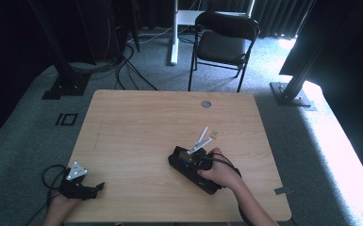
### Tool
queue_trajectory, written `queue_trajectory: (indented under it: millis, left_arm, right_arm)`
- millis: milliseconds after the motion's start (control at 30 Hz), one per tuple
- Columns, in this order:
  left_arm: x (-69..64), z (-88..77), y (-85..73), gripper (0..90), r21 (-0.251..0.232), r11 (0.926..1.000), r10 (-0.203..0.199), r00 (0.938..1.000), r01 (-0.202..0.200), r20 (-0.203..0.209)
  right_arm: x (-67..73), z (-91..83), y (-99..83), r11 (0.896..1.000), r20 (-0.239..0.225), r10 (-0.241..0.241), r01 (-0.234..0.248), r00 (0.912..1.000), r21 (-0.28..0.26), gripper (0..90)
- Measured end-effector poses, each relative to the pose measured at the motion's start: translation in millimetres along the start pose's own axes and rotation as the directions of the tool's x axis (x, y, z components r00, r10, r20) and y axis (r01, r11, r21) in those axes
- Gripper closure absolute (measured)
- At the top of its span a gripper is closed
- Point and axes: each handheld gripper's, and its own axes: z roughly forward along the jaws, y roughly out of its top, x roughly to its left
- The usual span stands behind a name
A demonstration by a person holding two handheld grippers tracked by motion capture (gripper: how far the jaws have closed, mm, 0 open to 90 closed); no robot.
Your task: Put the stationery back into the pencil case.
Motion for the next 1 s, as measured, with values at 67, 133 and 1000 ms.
queue_trajectory:
  millis: [67,133,1000]
  left_arm:
    - [0.0,0.0,0.0,1.9,0.000,1.0000,0.000,1.0000,0.000,0.000]
    - [0.0,0.0,0.0,2.0,0.000,1.0000,0.000,1.0000,0.000,0.000]
    - [0.0,0.0,0.0,2.0,0.000,1.0000,0.000,1.0000,0.000,0.000]
  right_arm:
    - [0.3,2.6,0.1,1.000,0.004,-0.001,0.001,1.0000,0.012,79.4]
    - [1.2,5.8,-0.3,1.000,0.004,0.001,-0.002,1.0000,0.024,79.4]
    - [-10.5,-48.3,-4.3,0.967,-0.037,0.074,-0.081,0.9966,-0.241,75.1]
